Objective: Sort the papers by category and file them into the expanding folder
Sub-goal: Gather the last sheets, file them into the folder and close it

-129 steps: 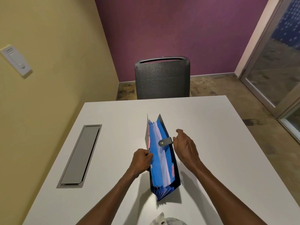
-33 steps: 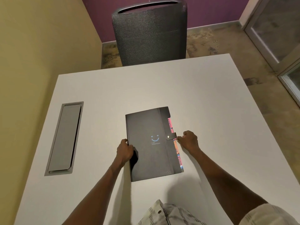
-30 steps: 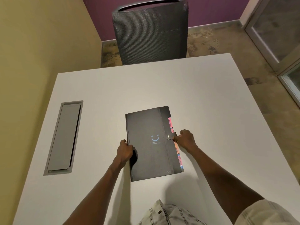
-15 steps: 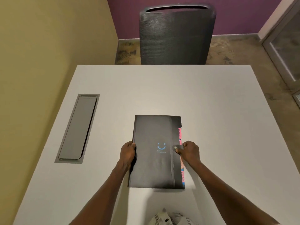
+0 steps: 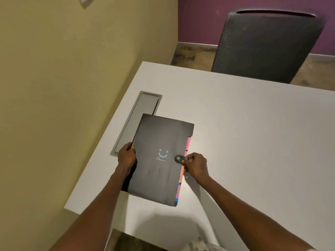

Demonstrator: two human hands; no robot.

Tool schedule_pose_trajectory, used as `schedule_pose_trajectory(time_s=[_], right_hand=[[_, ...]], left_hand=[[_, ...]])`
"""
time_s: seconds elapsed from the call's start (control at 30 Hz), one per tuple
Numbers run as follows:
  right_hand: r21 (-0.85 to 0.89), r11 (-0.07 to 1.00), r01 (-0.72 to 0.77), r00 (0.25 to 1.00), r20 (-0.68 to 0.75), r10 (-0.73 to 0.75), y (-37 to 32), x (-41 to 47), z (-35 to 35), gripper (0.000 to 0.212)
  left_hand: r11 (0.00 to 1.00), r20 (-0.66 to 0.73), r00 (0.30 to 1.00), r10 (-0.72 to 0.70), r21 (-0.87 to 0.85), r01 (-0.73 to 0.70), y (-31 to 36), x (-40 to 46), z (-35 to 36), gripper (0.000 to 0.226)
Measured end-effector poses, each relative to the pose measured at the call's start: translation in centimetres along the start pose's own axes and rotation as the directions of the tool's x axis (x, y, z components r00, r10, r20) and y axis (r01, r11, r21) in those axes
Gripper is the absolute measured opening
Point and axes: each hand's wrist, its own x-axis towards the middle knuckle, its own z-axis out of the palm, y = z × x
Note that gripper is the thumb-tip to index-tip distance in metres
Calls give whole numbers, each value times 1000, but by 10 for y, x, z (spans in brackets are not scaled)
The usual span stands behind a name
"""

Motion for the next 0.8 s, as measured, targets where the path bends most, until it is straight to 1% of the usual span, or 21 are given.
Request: schedule_pose_trajectory(time_s=[0.1, 0.27, 0.33, 0.4, 0.5, 0.53, 0.6, 0.67, 0.73, 0.8], right_hand=[[-38, 999, 11, 999, 44, -10, -17, 2, 38, 5], [-56, 998, 13, 996, 89, -8, -34, 9, 90, 1], [-74, 997, 19, 996, 90, -12, -37, 13, 106, 6], [-78, 997, 19, 994, 112, -10, -38, 17, 119, 15], [-104, 995, 8, 992, 127, 6, -35, 21, 132, 21], [-103, 995, 5, 993, 117, 7, -33, 23, 134, 22], [-75, 997, 3, 996, 91, 4, -32, 23, 136, 23], [-46, 999, 3, 997, 72, 0, -34, 21, 135, 24], [-43, 999, 8, 998, 68, -5, -36, 19, 134, 25], [-63, 998, 15, 995, 96, -9, -39, 18, 133, 25]], left_hand=[[999, -39, 999, -16, 49, 18, -15, 24, -32, 46], [987, -68, 996, 62, 155, -51, -31, 57, -67, 35], [985, -73, 995, 73, 164, -61, -36, 69, -76, 32], [980, -65, 995, 76, 189, -62, -46, 83, -82, 24], [954, -13, 996, 86, 288, -79, -53, 93, -85, 12], [944, 3, 995, 100, 314, -96, -54, 95, -85, 13], [926, 28, 991, 133, 353, -134, -56, 98, -84, 21], [928, 43, 988, 146, 342, -151, -57, 96, -83, 28], [931, 51, 989, 139, 334, -148, -59, 94, -83, 30], [927, 66, 990, 121, 350, -137, -62, 94, -84, 30]])
